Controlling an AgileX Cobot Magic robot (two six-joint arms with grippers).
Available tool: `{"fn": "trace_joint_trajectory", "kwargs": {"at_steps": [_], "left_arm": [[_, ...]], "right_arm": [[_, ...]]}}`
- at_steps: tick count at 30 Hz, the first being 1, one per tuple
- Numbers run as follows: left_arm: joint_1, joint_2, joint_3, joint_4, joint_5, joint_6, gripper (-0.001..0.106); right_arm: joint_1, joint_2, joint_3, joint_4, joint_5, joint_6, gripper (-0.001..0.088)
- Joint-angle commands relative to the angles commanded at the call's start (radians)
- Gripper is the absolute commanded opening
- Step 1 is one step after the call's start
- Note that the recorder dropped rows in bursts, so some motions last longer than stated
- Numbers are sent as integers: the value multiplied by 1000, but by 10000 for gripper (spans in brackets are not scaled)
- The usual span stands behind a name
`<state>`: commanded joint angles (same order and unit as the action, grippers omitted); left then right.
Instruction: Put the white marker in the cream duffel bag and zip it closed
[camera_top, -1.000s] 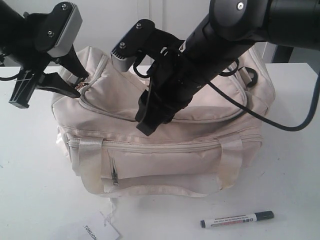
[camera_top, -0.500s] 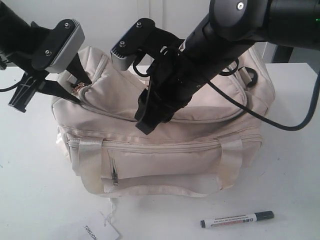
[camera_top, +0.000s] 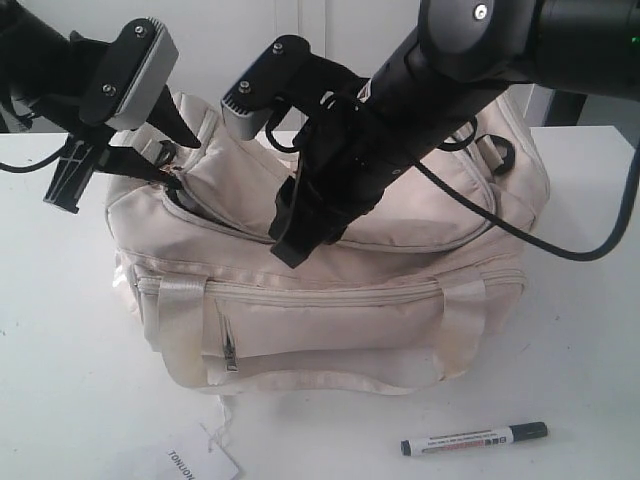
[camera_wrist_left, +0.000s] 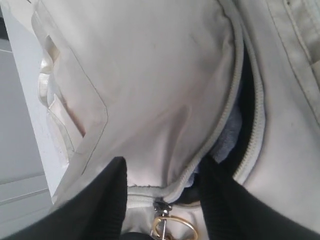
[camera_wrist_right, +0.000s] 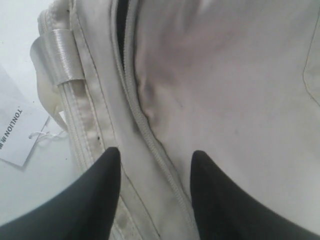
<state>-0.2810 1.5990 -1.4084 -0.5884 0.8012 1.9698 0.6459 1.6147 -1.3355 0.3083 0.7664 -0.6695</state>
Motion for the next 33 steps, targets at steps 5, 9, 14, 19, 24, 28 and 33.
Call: {"fn": "trace_joint_trajectory", "kwargs": {"at_steps": [5,9,14,19,24,28,33], "left_arm": [[0,14,0,-8,50,0,328],[0,26,0,-8,87,0,61],[0,26,0,-8,83,-2,0],[0,22,0,-25,28,-86,0],[0,7,0,-98,-92,-242,0],[0,4,-2,-149,-124,-342,0],[0,4,-2,-151,-128,-430,0]], "right_arm": [[0,0,0,2,-7,2,429],[0,0,0,2,-7,4,429],[0,0,0,2,-7,4,429],[0,0,0,2,-13,4,429],[0,0,0,2,-53,30,429],[0,0,0,-4,-100,46,429],[0,-8,0,-59,-159,67,465]]}}
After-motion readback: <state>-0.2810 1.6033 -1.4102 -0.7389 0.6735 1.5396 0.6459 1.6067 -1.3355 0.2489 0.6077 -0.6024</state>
